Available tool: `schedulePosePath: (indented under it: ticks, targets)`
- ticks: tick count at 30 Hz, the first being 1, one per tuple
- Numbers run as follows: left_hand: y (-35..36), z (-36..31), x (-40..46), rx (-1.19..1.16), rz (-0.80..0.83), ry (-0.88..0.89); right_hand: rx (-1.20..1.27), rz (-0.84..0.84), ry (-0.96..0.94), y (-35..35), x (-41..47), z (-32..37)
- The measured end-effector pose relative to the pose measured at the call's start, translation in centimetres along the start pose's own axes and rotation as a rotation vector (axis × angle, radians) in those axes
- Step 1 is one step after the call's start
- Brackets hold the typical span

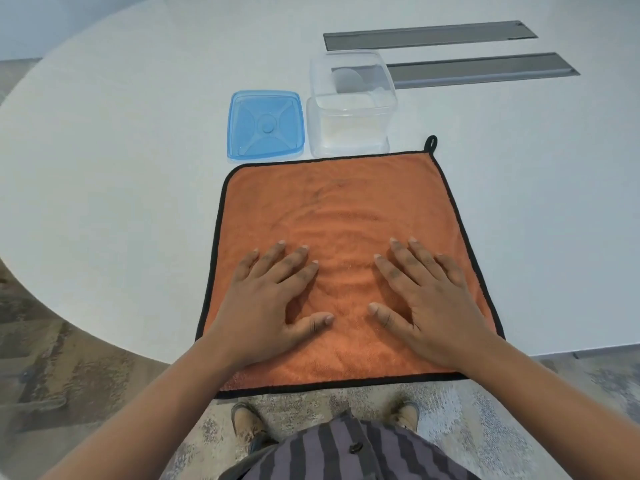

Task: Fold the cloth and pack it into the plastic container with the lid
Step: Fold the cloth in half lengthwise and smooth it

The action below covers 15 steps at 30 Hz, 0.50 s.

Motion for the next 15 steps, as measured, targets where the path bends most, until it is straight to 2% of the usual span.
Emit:
schedulePosePath:
  ticks: [5, 10, 15]
  targets:
    - [-0.2, -0.3, -2.6, -0.103, -0.043, 0.050, 0.040, 0.019, -0.042, 0.0, -2.2, -0.1]
    - [-0.5, 0.9, -5.0, -0.066, 0.115, 0.129, -0.026, 0.139, -0.204, -0.5, -3.8, -1.5]
    - [-0.5, 1.0, -5.2, -0.025, 0.244, 0.168, -0.122, 0.247, -0.237, -0.5, -3.8, -2.0]
Point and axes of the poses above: each hand's wrist, its own x-axis towards the middle knuckle, its own y-axis out of the palm, z = x × y, the point moved 2 cm from there along x, towards the middle knuckle, and after that the axes turned 4 degrees about x, right-handed, at the moved point
